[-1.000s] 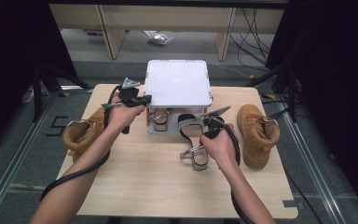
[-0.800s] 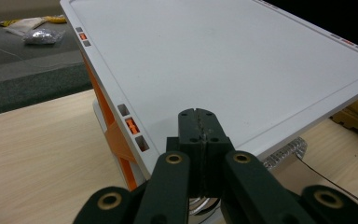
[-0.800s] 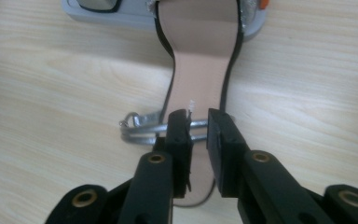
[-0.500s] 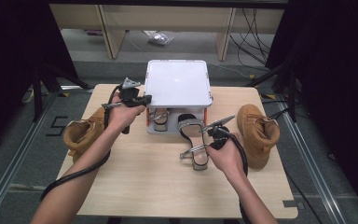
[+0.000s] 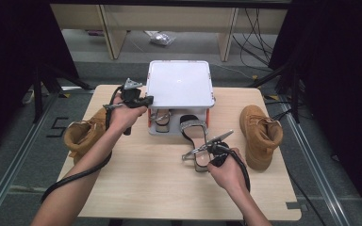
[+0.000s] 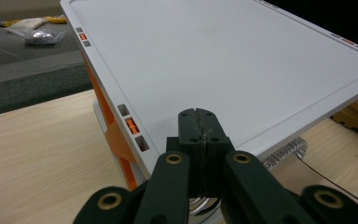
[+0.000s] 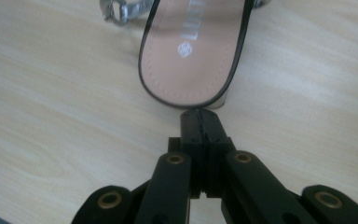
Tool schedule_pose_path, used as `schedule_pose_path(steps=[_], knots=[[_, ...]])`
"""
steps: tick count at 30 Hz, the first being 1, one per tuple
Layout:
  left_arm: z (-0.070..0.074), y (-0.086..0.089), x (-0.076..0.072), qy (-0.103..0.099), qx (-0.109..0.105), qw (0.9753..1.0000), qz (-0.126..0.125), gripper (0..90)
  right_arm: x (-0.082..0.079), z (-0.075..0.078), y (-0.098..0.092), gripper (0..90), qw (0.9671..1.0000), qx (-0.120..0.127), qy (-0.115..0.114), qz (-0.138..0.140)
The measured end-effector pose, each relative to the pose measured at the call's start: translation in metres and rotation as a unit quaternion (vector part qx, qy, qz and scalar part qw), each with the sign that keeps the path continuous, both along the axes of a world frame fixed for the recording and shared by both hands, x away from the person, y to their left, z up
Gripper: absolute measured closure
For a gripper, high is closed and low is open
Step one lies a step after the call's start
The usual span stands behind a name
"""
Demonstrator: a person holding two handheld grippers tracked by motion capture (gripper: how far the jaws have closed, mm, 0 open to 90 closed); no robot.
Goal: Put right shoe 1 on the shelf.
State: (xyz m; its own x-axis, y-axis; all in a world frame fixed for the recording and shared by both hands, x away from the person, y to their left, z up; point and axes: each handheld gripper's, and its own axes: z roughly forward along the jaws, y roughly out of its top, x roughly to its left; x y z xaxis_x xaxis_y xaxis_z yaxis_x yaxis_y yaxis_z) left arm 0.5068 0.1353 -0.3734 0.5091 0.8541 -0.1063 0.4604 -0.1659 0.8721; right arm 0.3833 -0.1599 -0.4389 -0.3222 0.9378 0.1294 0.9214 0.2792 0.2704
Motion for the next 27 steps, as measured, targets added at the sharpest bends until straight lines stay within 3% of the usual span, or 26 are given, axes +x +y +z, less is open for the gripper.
schedule_pose_path(steps=[1,4,8,12,17,27], knots=[[0.000,0.000,0.000,0.000,-0.001,1.0000,0.000,89.4,-0.002,-0.001,0.002,90.0,0.9999,0.004,0.010,-0.007],[-0.001,-0.001,0.000,-0.002,-0.006,1.0000,0.002,89.4,-0.003,-0.010,0.002,90.0,0.9998,-0.002,0.017,0.008],[-0.001,-0.001,0.000,-0.002,-0.006,1.0000,0.002,89.4,-0.005,-0.016,0.007,90.0,0.9999,0.006,0.009,-0.004],[-0.001,-0.001,-0.001,-0.001,-0.008,1.0000,0.002,89.4,0.001,-0.024,0.008,90.0,1.0000,0.002,-0.001,0.007],[-0.001,-0.001,0.000,-0.002,-0.006,1.0000,0.000,89.4,0.005,-0.024,0.011,90.0,0.9998,0.010,0.015,-0.001],[0.000,0.000,0.000,0.000,0.002,1.0000,-0.003,89.4,0.013,-0.023,0.015,90.0,0.9999,0.014,-0.003,0.008]])
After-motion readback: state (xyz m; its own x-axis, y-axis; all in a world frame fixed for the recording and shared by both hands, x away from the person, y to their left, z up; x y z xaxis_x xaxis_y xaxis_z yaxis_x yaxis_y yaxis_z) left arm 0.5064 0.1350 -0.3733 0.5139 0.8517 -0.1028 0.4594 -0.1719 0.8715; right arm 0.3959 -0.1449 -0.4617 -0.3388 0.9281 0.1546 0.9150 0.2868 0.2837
